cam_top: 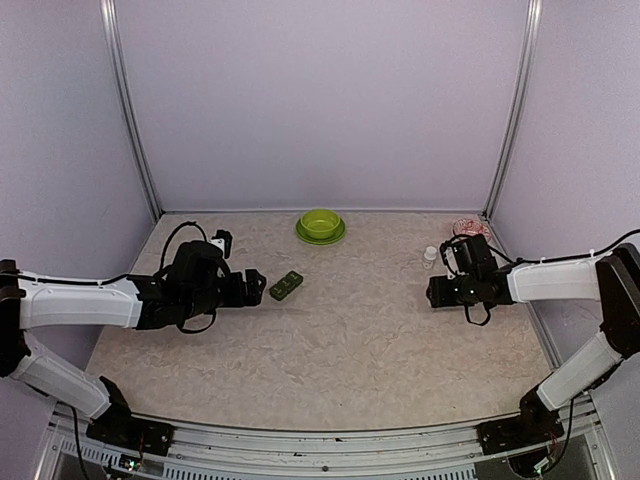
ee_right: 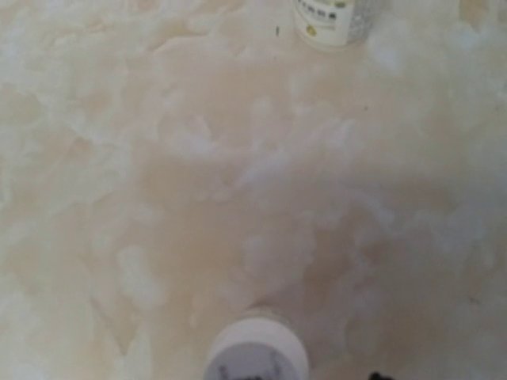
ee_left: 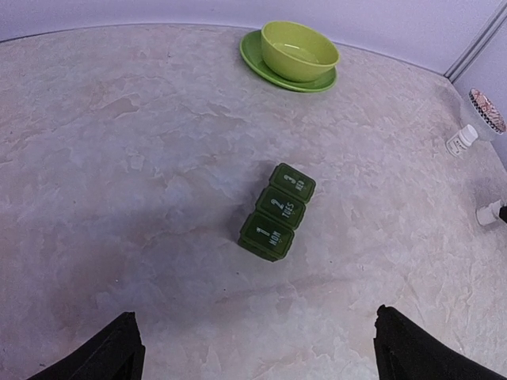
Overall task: Sort the pills into containers
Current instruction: Place the pill bottle at the center of the board.
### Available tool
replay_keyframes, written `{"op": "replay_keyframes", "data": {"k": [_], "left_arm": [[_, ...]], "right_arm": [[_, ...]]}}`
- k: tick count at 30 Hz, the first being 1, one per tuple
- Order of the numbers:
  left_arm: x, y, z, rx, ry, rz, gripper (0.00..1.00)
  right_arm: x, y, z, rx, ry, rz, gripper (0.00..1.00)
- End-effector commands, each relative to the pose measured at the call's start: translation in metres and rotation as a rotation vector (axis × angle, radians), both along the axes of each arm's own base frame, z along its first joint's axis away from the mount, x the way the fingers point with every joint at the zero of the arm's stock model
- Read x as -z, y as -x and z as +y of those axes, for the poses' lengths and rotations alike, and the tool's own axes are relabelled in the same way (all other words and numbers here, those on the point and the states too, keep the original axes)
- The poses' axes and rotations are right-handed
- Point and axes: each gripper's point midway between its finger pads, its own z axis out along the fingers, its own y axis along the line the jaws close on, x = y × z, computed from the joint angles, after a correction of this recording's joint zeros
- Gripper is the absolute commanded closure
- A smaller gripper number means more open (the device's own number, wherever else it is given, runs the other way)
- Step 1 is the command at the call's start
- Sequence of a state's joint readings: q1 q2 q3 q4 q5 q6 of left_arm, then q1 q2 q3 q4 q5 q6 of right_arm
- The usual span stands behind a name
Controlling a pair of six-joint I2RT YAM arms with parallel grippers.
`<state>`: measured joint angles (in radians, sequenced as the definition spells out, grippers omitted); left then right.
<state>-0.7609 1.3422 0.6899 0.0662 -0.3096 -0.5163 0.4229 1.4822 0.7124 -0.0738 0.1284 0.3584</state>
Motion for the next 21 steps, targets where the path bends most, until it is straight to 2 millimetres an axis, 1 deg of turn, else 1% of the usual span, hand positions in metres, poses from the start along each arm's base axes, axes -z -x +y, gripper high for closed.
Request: {"op": "replay_keyframes", "data": {"k": [1, 2, 5, 11, 14, 17, 21], "left_arm": [[0.001, 0.0, -0.005, 0.016, 0.015, -0.005, 0.01], [0.0, 0.0, -0.005, 0.017, 0.016, -0.005, 0.01], [-0.001, -0.001, -0.006, 0.018, 0.019, -0.006, 0.01], [-0.003, -0.001, -0.009, 0.026, 0.026, -0.008, 0.01], [-0.002, -0.001, -0.009, 0.027, 0.025, -0.007, 0.01], [-0.004, -0.003, -0.01, 0.029, 0.023, -0.009, 0.01], [-0.005, -0.004, -0.012, 0.032, 0.022, -0.009, 0.01]], "right_arm": [[-0.006, -0.01, 0.005, 0.0, 0.005, -0.044, 0.42], [-0.005, -0.01, 0.005, 0.0, 0.009, -0.042, 0.43], [-0.002, -0.012, 0.005, -0.004, 0.017, -0.038, 0.52], [-0.004, -0.015, 0.007, -0.006, 0.021, -0.046, 0.54], [-0.007, -0.017, 0.007, -0.008, 0.022, -0.057, 0.58], [-0.007, -0.018, 0.008, -0.013, 0.028, -0.059, 0.59], [-0.008, -0.021, 0.011, -0.022, 0.026, -0.06, 0.67]]}}
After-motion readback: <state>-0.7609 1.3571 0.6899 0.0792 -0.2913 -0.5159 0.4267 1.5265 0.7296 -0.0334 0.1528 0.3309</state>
